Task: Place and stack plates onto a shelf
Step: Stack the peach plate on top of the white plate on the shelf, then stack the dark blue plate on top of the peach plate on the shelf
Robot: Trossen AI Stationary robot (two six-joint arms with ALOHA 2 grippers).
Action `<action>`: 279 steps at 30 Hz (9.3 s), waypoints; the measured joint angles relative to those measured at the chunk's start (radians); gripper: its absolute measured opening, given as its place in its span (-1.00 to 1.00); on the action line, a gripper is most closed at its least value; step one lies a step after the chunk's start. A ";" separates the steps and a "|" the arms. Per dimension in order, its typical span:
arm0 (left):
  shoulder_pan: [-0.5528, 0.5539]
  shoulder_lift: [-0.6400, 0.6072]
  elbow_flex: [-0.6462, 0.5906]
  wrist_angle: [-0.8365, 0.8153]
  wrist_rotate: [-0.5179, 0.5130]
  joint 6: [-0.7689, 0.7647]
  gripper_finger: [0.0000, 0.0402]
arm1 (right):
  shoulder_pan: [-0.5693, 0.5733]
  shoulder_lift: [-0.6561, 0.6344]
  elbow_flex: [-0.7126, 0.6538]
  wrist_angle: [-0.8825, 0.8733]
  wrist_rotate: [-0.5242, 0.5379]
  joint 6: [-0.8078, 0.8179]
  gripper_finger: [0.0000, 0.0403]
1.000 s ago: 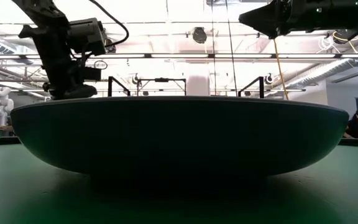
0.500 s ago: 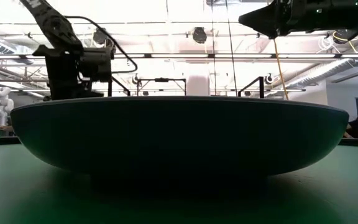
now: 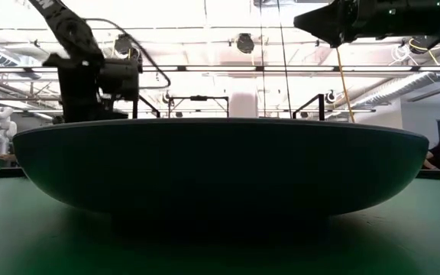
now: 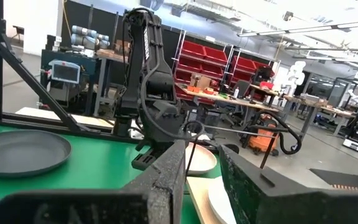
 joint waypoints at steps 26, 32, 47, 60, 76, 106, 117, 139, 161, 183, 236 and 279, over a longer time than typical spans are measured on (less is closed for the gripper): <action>-0.177 -0.135 0.471 0.594 -0.274 0.925 -0.88 | 0.000 0.000 0.000 0.015 -0.004 -0.026 -0.59; -0.099 0.025 0.534 0.579 -0.159 1.049 -0.87 | 0.000 -0.003 0.000 0.015 -0.004 -0.024 -0.59; 0.007 0.234 0.565 0.381 0.063 0.935 -0.86 | 0.000 -0.003 0.000 0.014 -0.004 -0.025 -0.59; 0.019 0.242 0.565 0.326 0.079 0.880 -0.45 | 0.000 -0.003 0.000 0.014 -0.004 -0.024 -0.59; -0.159 -0.069 0.559 0.335 0.088 0.752 -0.35 | 0.000 -0.003 0.001 -0.013 -0.004 0.002 -0.59; -0.506 -0.580 -0.229 1.233 -0.079 0.544 -0.35 | 0.132 0.415 0.346 -0.410 -0.135 -0.024 -0.59; -0.518 -0.578 -0.230 1.158 -0.077 0.544 -0.35 | 0.239 0.663 0.404 -0.481 -0.240 -0.130 -0.59; -0.522 -0.578 -0.230 1.137 -0.076 0.514 -0.35 | 0.435 0.807 0.402 -0.568 0.052 -0.605 -0.23; -0.522 -0.578 -0.229 1.127 -0.077 0.504 -0.35 | 0.472 0.810 0.402 -0.441 -0.030 -0.757 -0.15; -0.522 -0.578 -0.229 1.092 -0.077 0.461 -0.35 | 0.455 0.916 0.402 -0.307 -0.073 -0.719 -0.82; -0.510 -0.578 -0.229 1.093 -0.078 0.489 -0.35 | -0.312 0.883 0.904 -0.704 -0.031 -0.839 -1.00; -0.511 -0.578 -0.229 1.092 -0.077 0.477 -0.35 | -0.356 0.975 0.903 -0.700 0.052 -0.734 -0.57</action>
